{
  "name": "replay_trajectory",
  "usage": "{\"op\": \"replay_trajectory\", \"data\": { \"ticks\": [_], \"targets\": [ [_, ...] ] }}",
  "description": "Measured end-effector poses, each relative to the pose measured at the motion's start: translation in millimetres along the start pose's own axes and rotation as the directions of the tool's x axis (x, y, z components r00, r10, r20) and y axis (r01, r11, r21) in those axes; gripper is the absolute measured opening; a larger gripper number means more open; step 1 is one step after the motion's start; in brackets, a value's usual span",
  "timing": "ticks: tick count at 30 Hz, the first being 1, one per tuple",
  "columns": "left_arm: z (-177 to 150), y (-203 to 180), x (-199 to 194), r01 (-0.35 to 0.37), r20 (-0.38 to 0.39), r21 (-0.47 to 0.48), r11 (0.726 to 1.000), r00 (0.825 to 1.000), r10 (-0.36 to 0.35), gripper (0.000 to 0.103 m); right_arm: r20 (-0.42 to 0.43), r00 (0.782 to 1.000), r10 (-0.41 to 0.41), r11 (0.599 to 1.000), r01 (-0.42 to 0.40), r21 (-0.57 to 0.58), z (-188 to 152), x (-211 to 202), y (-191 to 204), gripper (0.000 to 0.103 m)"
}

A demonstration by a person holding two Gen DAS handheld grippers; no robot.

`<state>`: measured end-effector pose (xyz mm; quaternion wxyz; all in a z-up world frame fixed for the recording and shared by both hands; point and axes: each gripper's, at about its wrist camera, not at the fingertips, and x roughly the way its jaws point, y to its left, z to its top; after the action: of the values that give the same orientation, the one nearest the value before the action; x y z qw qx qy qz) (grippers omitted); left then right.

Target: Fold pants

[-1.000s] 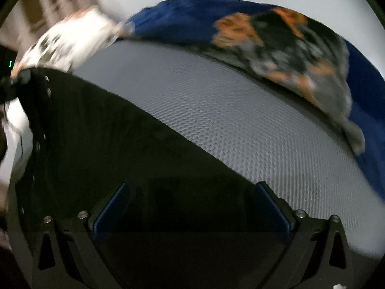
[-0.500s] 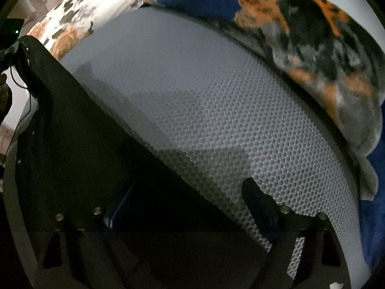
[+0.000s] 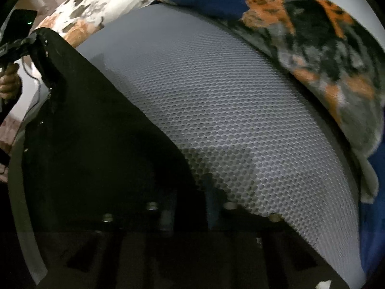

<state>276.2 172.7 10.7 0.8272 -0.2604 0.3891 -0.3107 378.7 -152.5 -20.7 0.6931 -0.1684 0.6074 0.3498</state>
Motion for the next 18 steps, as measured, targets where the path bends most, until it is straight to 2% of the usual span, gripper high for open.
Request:
{"op": "replay_trajectory", "data": {
  "ticks": [4, 7, 10, 15, 18],
  "targets": [
    [6.3, 7.2, -0.3, -0.014, 0.018, 0.000, 1.000, 1.000, 0.014, 0.008, 0.070, 0.987, -0.146, 0.989, 0.145, 0.025, -3.6, -16.9, 19.1, 0.009],
    [11.7, 13.1, 3.9, -0.042, 0.015, 0.022, 0.999, 0.999, 0.041, 0.008, 0.130, 0.952, -0.277, 0.960, 0.267, 0.083, -6.6, -30.4, 30.3, 0.008],
    [19.6, 22.2, 9.3, -0.057, 0.009, 0.029, 0.998, 0.998, 0.057, 0.008, 0.147, 0.917, -0.372, 0.927, 0.357, 0.120, -6.8, -34.4, 43.2, 0.008],
    [26.6, 31.4, 15.0, -0.113, -0.010, 0.077, 0.991, 0.993, 0.114, 0.008, 0.139, 0.883, -0.449, 0.887, 0.421, 0.192, -5.6, -44.6, 56.2, 0.008],
    [25.0, 32.9, 10.8, -0.113, -0.016, 0.082, 0.990, 0.993, 0.114, 0.008, 0.153, 0.864, -0.479, 0.870, 0.446, 0.210, -8.1, -58.1, 73.7, 0.008]
  ]
}}
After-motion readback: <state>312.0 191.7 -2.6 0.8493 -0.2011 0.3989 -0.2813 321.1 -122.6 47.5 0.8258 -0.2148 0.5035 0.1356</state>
